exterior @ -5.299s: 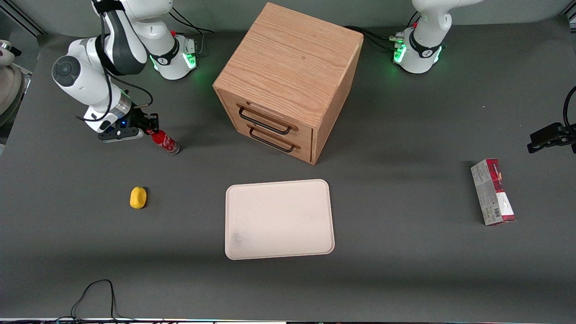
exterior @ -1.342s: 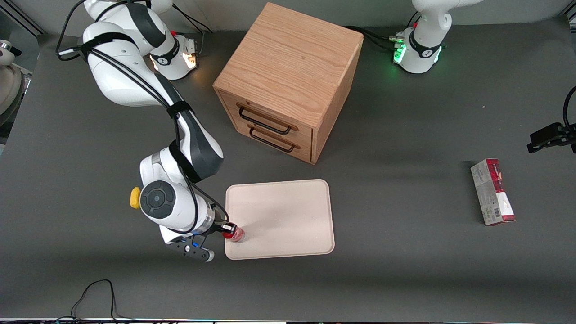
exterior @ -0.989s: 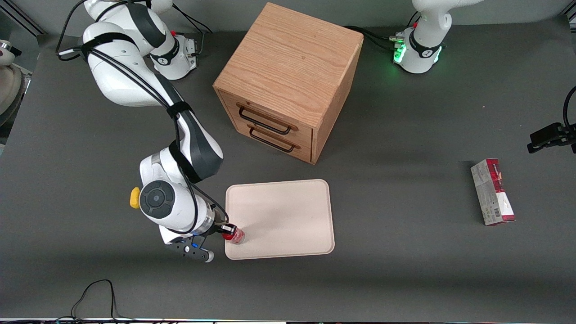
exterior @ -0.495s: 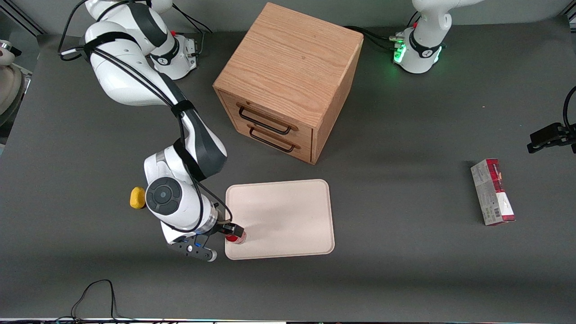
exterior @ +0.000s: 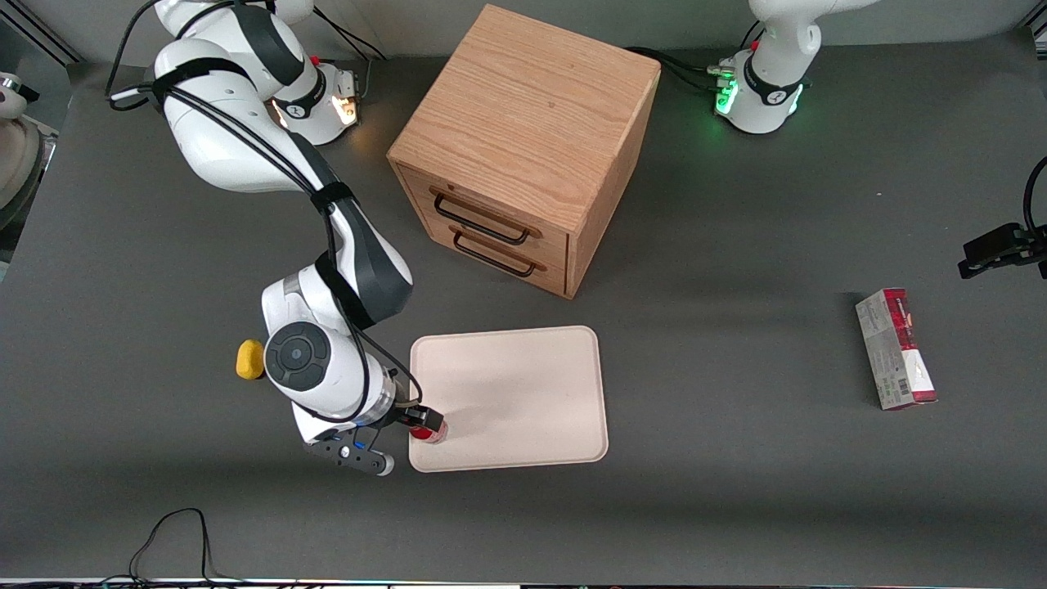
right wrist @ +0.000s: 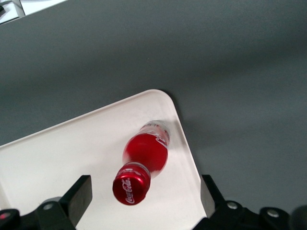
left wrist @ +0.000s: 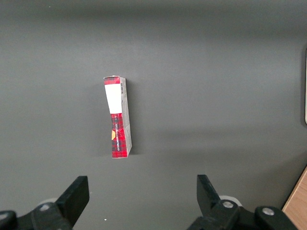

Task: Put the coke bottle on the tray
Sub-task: 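Raise the open right gripper away from the tray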

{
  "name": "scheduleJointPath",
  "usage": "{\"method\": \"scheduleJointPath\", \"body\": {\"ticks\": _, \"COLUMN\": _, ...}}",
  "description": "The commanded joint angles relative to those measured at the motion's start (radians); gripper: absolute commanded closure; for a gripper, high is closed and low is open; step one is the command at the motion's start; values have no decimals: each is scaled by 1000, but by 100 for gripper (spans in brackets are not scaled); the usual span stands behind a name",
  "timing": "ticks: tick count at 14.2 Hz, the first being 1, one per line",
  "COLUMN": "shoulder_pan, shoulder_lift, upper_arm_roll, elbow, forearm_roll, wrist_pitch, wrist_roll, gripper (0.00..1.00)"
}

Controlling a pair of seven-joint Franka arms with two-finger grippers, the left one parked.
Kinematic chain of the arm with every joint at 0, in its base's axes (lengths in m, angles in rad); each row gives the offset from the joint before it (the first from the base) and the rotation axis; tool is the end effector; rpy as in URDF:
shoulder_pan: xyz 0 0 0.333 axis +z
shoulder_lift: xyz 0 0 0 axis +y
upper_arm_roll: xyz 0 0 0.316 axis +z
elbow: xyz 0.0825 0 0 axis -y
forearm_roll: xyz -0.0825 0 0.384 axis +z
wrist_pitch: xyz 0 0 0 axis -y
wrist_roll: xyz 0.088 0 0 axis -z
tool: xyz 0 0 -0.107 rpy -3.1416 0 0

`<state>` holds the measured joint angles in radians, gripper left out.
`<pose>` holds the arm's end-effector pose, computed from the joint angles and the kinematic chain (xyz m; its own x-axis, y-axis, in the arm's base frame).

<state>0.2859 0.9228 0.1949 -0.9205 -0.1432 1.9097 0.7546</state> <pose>0.7296 0.3000 0.3394 0.9498 -0.3096 0.0459 -0.3064 -0.9496 -0.0661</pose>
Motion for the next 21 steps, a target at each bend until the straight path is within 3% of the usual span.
{"method": "scheduleJointPath", "body": {"ticks": 1, "shoulder_pan": 12, "shoulder_lift": -5, "upper_arm_roll": -6, "elbow": 32, "forearm_roll": -27, "wrist_pitch": -26, "wrist_roll": 29, "gripper": 0}}
{"method": "scheduleJointPath", "body": {"ticks": 5, "shoulder_pan": -16, "shoulder_lift": -71, "upper_arm_roll": 0, "elbow": 28, "forearm_roll": -9, "wrist_pitch": -162, "wrist_roll": 2, "gripper": 0}}
{"method": "scheduleJointPath", "body": {"ticks": 9, "shoulder_pan": -46, "shoulder_lift": -159, "upper_arm_roll": -5, "elbow": -19, "forearm_roll": 60, "wrist_pitch": -314, "wrist_roll": -119, "gripper": 0}}
{"method": "scheduleJointPath", "body": {"ticks": 16, "shoulder_pan": -207, "shoulder_lift": -575, "upper_arm_roll": -11, "elbow": -515, "forearm_roll": 168, "wrist_pitch": -291, "wrist_roll": -407, "gripper": 0}}
{"method": "scheduleJointPath", "body": {"ticks": 21, "shoulder_pan": -183, "shoulder_lift": -835, "upper_arm_roll": -156, "elbow": -741, "forearm_roll": 197, "wrist_pitch": -314, "wrist_roll": -631, "gripper": 0}}
